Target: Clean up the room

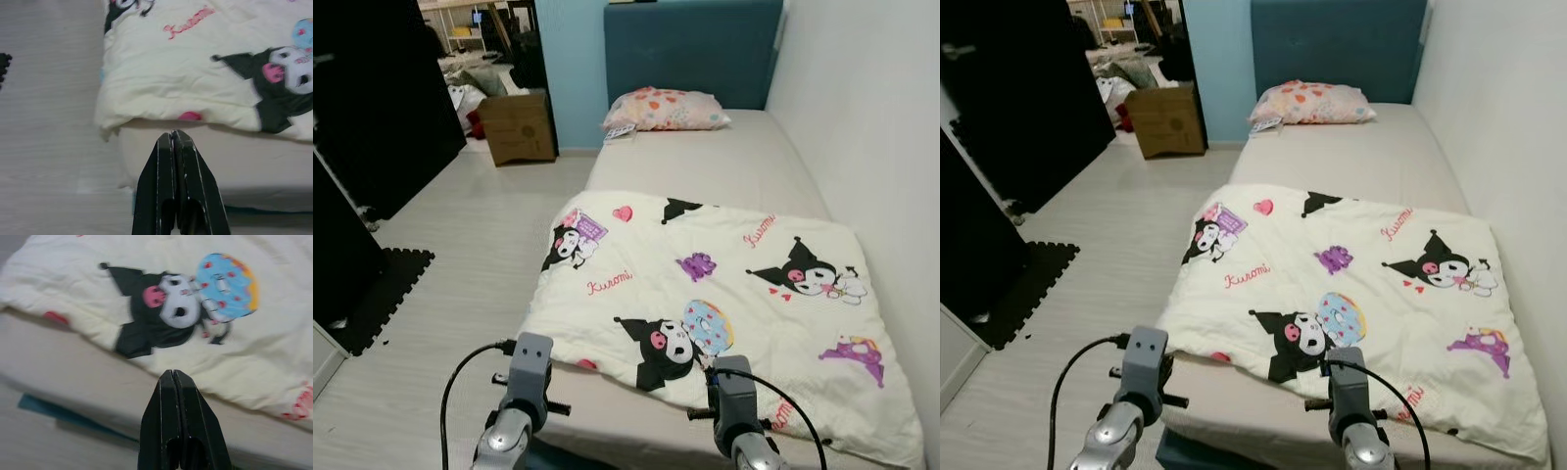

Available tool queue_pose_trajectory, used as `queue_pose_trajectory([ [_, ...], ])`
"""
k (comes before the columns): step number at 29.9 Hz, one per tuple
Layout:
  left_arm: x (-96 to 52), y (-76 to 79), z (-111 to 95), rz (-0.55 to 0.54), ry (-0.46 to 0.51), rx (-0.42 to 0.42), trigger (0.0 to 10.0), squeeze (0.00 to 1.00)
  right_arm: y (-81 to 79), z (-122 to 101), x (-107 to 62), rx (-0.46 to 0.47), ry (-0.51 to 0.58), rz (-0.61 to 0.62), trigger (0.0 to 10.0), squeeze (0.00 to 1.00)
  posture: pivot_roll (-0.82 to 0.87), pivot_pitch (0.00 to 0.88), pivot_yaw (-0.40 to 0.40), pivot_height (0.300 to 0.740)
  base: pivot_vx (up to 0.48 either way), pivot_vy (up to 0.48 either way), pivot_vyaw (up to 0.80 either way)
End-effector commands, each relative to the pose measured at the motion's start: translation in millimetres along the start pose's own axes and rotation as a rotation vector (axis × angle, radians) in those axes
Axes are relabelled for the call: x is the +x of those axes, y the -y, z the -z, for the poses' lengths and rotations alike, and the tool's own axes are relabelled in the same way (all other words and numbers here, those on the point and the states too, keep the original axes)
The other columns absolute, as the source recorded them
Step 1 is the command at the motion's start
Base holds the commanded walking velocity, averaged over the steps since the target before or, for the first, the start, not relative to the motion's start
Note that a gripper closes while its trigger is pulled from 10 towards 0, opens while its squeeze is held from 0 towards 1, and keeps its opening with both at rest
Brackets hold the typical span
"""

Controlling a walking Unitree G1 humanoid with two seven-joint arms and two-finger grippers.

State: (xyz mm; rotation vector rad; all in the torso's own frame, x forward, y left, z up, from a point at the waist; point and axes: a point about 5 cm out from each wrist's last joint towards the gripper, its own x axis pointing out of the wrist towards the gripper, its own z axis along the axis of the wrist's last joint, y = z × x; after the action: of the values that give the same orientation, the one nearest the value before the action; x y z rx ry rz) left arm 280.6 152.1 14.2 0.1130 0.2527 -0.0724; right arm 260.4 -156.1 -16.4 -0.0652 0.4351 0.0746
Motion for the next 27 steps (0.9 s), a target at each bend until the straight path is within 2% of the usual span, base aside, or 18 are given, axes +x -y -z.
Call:
queue_pose_trajectory([
  [1, -3.0, -3.5, 6.6, -0.007, -0.023, 0.020, 10.0, 0.00, -5.2, 1.1, -0.2, 0.005, -0.004, -0.015, 10.0, 0.00, -0.02, 0.096, 0.035, 0.740, 0.000, 0.000, 0.00],
  [9, -2.6, -6.0, 7.4, -0.014, -0.034, 0.022, 10.0, 0.00, -5.4, 0.5, 0.2, 0.004, -0.004, -0.016, 10.0, 0.00, -0.02, 0.097, 0.035, 0.740, 0.000, 0.000, 0.00],
  [12, -2.0, -6.1, 5.8, -0.007, -0.022, 0.007, 10.0, 0.00, -5.5, 0.1, 0.4, 0.003, -0.004, -0.015, 10.0, 0.00, -0.02, 0.098, 0.034, 0.740, 0.000, 0.477, 0.00],
  [22, -0.7, -5.7, 2.1, -0.003, -0.007, 0.028, 10.0, 0.00, -5.9, -0.7, 1.3, 0.007, -0.005, -0.014, 10.0, 0.00, -0.02, 0.104, 0.037, 0.740, 0.000, 0.000, 0.00],
  [24, -0.8, -4.3, 5.1, 0.017, -0.033, 0.039, 10.0, 0.00, -5.8, -0.8, 1.3, 0.008, -0.005, -0.012, 10.0, 0.00, -0.01, 0.103, 0.038, 0.740, 0.000, 0.000, 0.00],
  [27, -0.8, -2.5, 3.9, 0.029, -0.021, 0.036, 10.0, 0.00, -5.3, -0.5, 1.3, 0.009, -0.006, -0.010, 10.0, 0.00, -0.02, 0.102, 0.040, 0.740, 0.000, 0.480, 0.00],
])
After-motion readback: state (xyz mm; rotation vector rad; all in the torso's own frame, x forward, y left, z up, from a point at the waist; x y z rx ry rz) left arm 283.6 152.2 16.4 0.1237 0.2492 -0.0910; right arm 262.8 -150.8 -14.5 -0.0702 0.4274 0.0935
